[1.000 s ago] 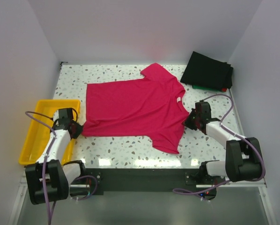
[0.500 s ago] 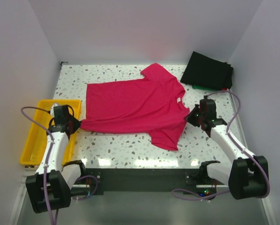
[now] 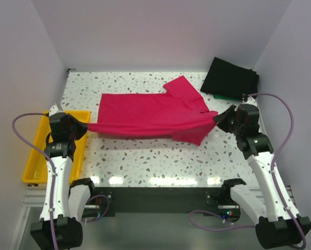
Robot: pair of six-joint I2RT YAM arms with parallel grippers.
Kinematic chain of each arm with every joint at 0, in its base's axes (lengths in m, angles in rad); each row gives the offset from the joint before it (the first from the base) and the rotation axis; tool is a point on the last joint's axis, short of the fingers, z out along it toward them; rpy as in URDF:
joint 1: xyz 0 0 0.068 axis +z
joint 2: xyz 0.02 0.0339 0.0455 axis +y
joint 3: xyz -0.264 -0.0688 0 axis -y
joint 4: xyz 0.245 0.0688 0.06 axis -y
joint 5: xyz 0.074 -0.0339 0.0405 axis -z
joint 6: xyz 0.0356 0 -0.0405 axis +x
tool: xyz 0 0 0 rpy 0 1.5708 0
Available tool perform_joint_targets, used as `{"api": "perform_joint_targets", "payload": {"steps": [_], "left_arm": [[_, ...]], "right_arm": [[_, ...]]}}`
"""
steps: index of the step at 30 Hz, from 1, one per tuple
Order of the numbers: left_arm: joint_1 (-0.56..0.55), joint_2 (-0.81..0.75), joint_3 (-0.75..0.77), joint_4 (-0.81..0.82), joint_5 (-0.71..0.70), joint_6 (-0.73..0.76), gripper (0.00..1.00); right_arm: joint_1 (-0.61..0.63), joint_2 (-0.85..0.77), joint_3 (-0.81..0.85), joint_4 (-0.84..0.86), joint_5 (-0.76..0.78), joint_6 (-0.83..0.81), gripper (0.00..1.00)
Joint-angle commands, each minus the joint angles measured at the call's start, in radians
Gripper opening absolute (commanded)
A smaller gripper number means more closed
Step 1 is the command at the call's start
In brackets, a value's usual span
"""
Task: Fold and stack the t-shirts
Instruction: Flatten the tshirt out
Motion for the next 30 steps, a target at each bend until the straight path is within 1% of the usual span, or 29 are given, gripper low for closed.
{"api": "perform_joint_targets", "payload": {"steps": [1,5,6,7,8,9,11,12,15,16,19,20,21,22,23,24,25,26,27,28,29,30], "left_arm": [[0.013,-0.066,0.108,-0.006,0.055,0.036,0.0],[0.012,-0.112,0.236,-0.07,0.078,0.039,0.0],[0.012,-0.121,0.298,-0.102,0.081,0.041,0.0],[0.012,-0.137,0.332,-0.118,0.081,0.039,0.0],[0.013,-0.141,0.404,-0.135,0.081,0.042,0.0],[0.012,-0.146,0.44,-0.164,0.078,0.042,0.0],[0.012,-0.152,0.502,-0.185,0.076,0.041,0.0],[0.012,-0.151,0.557,-0.198,0.075,0.038,0.0],[0.012,-0.129,0.627,-0.189,0.078,0.016,0.0],[0.01,-0.117,0.636,-0.182,0.078,0.002,0.0],[0.013,-0.045,0.649,-0.138,0.066,-0.025,0.0],[0.012,-0.034,0.617,-0.103,0.069,-0.035,0.0],[0.013,-0.019,0.601,-0.03,0.082,-0.047,0.0],[0.012,0.028,0.592,0.006,0.095,-0.065,0.0],[0.012,0.055,0.575,0.047,0.102,-0.074,0.0],[0.01,0.085,0.567,0.131,0.115,-0.088,0.0],[0.012,0.153,0.563,0.176,0.141,-0.108,0.0],[0.012,0.19,0.567,0.221,0.15,-0.114,0.0],[0.012,0.226,0.57,0.315,0.161,-0.133,0.0],[0.013,0.304,0.581,0.354,0.165,-0.143,0.0],[0.012,0.348,0.625,0.388,0.173,-0.15,0.0],[0.01,0.392,0.659,0.435,0.188,-0.159,0.0]], "right_arm": [[-0.001,-0.06,0.136,-0.109,0.048,-0.008,0.0],[-0.003,-0.116,0.289,-0.238,0.082,-0.022,0.0],[-0.001,-0.135,0.358,-0.257,0.092,-0.025,0.0],[-0.003,-0.143,0.392,-0.273,0.099,-0.028,0.0],[-0.001,-0.149,0.426,-0.306,0.109,-0.029,0.0],[-0.001,-0.157,0.496,-0.324,0.119,-0.039,0.0],[-0.003,-0.157,0.57,-0.37,0.154,-0.054,0.0],[-0.003,-0.154,0.642,-0.382,0.171,-0.069,0.0],[-0.001,-0.13,0.749,-0.392,0.223,-0.086,0.0],[0.0,-0.116,0.762,-0.381,0.231,-0.088,0.0],[-0.001,-0.049,0.776,-0.308,0.221,-0.088,0.0],[0.0,-0.028,0.774,-0.262,0.217,-0.088,0.0],[-0.001,-0.008,0.761,-0.231,0.214,-0.091,0.0],[-0.001,0.014,0.748,-0.193,0.209,-0.094,0.0],[-0.003,0.056,0.735,-0.109,0.208,-0.095,0.0],[-0.001,0.083,0.71,-0.062,0.203,-0.095,0.0],[-0.003,0.111,0.701,-0.013,0.197,-0.097,0.0],[-0.001,0.175,0.696,0.078,0.189,-0.097,0.0],[-0.001,0.208,0.693,0.128,0.173,-0.094,0.0],[-0.001,0.241,0.699,0.177,0.165,-0.089,0.0],[-0.001,0.286,0.713,0.246,0.162,-0.089,0.0],[-0.001,0.367,0.775,0.265,0.159,-0.088,0.0]]}}
